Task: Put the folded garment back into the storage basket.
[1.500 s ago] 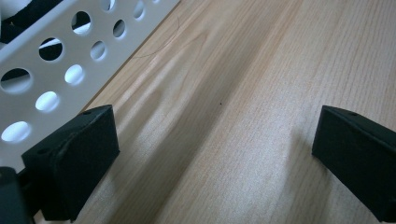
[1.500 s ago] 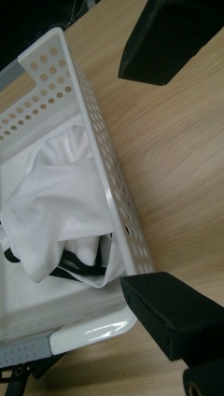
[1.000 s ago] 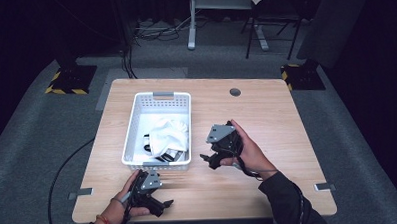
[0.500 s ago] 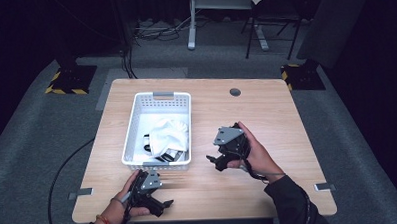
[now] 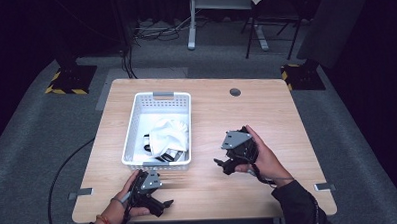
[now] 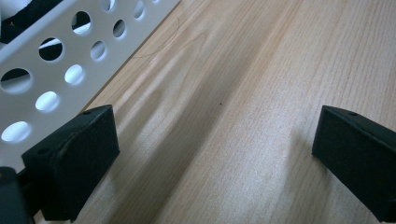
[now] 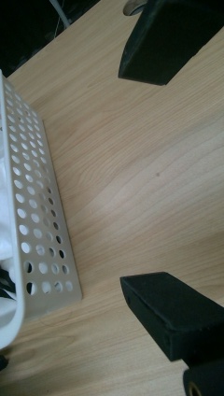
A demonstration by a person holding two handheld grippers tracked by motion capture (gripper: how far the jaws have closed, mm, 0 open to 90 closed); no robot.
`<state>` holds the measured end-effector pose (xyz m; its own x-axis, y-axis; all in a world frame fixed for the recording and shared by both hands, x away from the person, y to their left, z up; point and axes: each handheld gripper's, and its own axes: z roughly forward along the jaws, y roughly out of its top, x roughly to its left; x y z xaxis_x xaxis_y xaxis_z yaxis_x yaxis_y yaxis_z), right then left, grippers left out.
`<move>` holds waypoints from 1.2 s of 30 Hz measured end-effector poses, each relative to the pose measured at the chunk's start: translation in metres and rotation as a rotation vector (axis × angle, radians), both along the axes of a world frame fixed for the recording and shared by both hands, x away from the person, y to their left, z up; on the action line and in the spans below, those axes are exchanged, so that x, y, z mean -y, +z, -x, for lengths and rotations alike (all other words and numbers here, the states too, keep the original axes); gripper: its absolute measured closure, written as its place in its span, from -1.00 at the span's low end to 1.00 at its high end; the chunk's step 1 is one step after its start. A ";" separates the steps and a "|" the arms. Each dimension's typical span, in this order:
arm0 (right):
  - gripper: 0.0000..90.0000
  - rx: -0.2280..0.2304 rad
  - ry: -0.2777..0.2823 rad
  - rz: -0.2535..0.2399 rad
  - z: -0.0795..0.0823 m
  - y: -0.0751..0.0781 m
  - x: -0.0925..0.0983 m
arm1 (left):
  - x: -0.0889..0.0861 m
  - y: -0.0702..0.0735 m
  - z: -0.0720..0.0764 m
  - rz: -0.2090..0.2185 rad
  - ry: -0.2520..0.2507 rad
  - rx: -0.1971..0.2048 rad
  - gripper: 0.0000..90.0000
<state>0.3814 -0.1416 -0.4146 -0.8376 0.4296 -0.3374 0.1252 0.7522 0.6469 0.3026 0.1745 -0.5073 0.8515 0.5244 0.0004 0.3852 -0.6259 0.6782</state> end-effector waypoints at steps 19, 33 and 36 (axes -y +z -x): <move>-0.94 -0.021 -0.054 0.026 0.015 -0.020 0.034 | 0.000 0.000 0.000 0.000 0.000 0.000 -0.99; -0.94 -0.047 -0.115 0.022 0.021 -0.034 0.061 | 0.000 0.000 0.000 0.000 0.000 0.000 -0.99; -0.94 -0.049 -0.125 0.027 0.023 -0.037 0.066 | 0.000 0.000 0.000 0.000 0.000 0.000 -0.99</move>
<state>0.3584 -0.2078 -0.4516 -0.7940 0.5226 -0.3106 0.2497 0.7462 0.6172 0.3025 0.1745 -0.5074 0.8513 0.5247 0.0003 0.3854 -0.6255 0.6784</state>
